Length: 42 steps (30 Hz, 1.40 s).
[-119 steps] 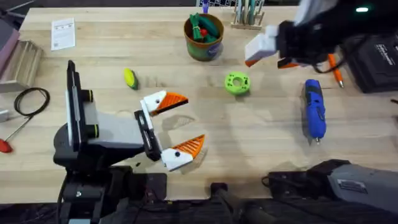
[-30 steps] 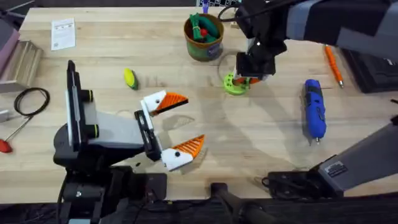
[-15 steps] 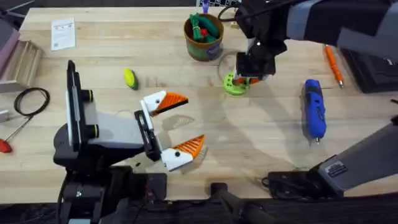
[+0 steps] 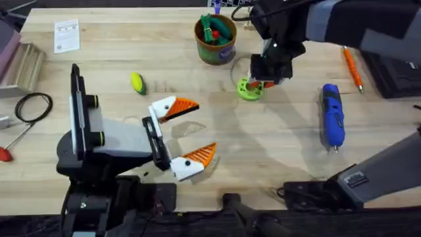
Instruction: Pick up the gripper from the table and insert it into the empty holder that is missing its gripper. Then pick up a screw, insert it into the mounting hole, and use the screwdriver to tighten it. Finally, clean up the table by picking up the vegetable and placing it into the bucket.
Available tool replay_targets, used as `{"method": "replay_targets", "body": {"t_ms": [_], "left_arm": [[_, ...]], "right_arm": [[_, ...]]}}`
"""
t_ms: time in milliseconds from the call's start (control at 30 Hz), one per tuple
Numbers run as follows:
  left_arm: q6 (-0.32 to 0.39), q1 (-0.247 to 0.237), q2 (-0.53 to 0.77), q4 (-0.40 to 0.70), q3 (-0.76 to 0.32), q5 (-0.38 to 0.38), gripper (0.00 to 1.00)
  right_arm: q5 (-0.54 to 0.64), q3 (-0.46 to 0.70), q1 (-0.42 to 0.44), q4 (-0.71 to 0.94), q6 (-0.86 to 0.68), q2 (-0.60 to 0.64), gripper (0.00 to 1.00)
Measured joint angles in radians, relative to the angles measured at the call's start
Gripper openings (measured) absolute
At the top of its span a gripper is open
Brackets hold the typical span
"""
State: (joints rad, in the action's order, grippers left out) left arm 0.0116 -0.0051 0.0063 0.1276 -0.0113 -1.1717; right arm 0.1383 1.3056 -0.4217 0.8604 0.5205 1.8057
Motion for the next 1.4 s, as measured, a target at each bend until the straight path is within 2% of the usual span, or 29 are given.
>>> {"method": "replay_targets", "body": {"t_ms": [900, 1100, 1400], "left_arm": [[0.0, 0.0, 0.0, 0.0, 0.0, 0.0, 0.985], [0.0, 0.0, 0.0, 0.0, 0.0, 0.0, 0.985], [0.0, 0.0, 0.0, 0.0, 0.0, 0.0, 0.985]], "right_arm": [[0.0, -0.02, 0.0, -0.01, 0.001, 0.0, 0.137], [0.0, -0.02, 0.0, -0.02, 0.005, 0.0, 0.016], [0.0, -0.023, -0.003, -0.027, 0.004, 0.0, 0.007]]}}
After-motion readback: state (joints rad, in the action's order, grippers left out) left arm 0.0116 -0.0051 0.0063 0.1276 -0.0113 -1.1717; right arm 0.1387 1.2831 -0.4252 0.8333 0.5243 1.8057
